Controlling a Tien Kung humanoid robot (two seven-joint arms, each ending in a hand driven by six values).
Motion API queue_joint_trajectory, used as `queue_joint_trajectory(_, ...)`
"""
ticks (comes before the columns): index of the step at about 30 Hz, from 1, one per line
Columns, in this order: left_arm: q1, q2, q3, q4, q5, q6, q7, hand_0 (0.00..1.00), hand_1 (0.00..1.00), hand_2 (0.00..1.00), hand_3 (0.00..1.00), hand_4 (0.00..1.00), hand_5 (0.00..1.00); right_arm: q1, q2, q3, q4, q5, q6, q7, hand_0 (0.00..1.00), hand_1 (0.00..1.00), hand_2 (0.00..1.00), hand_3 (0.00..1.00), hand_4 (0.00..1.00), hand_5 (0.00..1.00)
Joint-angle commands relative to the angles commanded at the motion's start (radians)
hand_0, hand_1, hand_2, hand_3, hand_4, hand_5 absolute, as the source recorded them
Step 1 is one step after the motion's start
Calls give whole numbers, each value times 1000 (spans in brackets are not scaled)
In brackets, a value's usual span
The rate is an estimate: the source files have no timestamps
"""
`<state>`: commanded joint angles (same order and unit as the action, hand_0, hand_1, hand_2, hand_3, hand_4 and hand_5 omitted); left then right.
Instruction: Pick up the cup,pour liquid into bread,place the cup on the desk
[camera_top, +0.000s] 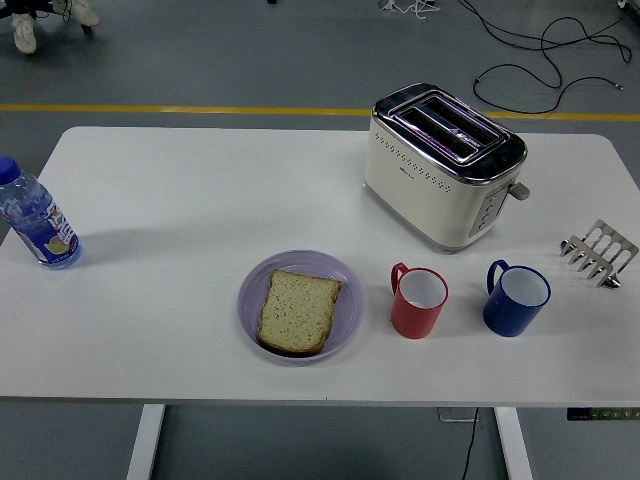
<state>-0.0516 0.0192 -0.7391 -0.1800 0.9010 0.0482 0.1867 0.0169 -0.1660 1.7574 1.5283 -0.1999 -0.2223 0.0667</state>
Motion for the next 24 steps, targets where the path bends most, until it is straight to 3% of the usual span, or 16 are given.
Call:
queue_joint_trajectory(1,0,0,1,0,0,0,0,658,703,725,619,369,927,-3,-3,-5,6,-45,-15,3,659,630,664,617,482,31)
queue_joint_trajectory(3,-1,1,2,0,-4,1,-2,658,703,725,619,369,927,-12,-9,-21,16,-130,-71,12,659,630,664,617,482,31)
queue_joint_trajectory(6,-1,1,-1,0,-3,1,-3,658,703,725,619,369,927,-20,-13,-37,20,-253,-105,21,659,630,664,617,482,31)
queue_joint_trajectory(7,0,2,-6,0,2,0,-3,659,702,724,619,369,928,-23,-14,-46,17,-299,-109,23,669,649,686,685,643,2)
queue_joint_trajectory(12,-6,3,-4,0,2,0,-5,659,702,724,619,369,928,-36,-32,-94,-11,-498,-139,-10,669,649,686,685,643,2)
queue_joint_trajectory(13,-7,4,-3,0,2,0,-5,659,703,724,619,368,929,-39,-34,-101,-16,-544,-147,-18,829,787,876,922,930,66)
queue_joint_trajectory(17,-9,6,-3,0,-2,1,-7,659,703,724,619,368,929,-71,-44,-145,-45,-706,-204,-35,829,787,876,922,930,66)
queue_joint_trajectory(18,-11,6,-1,0,-4,1,-7,659,703,724,619,368,929,-79,-42,-153,-51,-752,-220,-31,829,787,876,922,930,66)
queue_joint_trajectory(19,-13,7,1,0,-5,2,-8,659,702,724,619,369,929,-84,-40,-159,-55,-797,-237,-27,894,841,931,998,953,53)
queue_joint_trajectory(24,-18,6,-6,0,3,3,-8,659,702,724,619,369,929,-110,-28,-212,-57,-1004,-303,5,894,841,931,998,953,53)
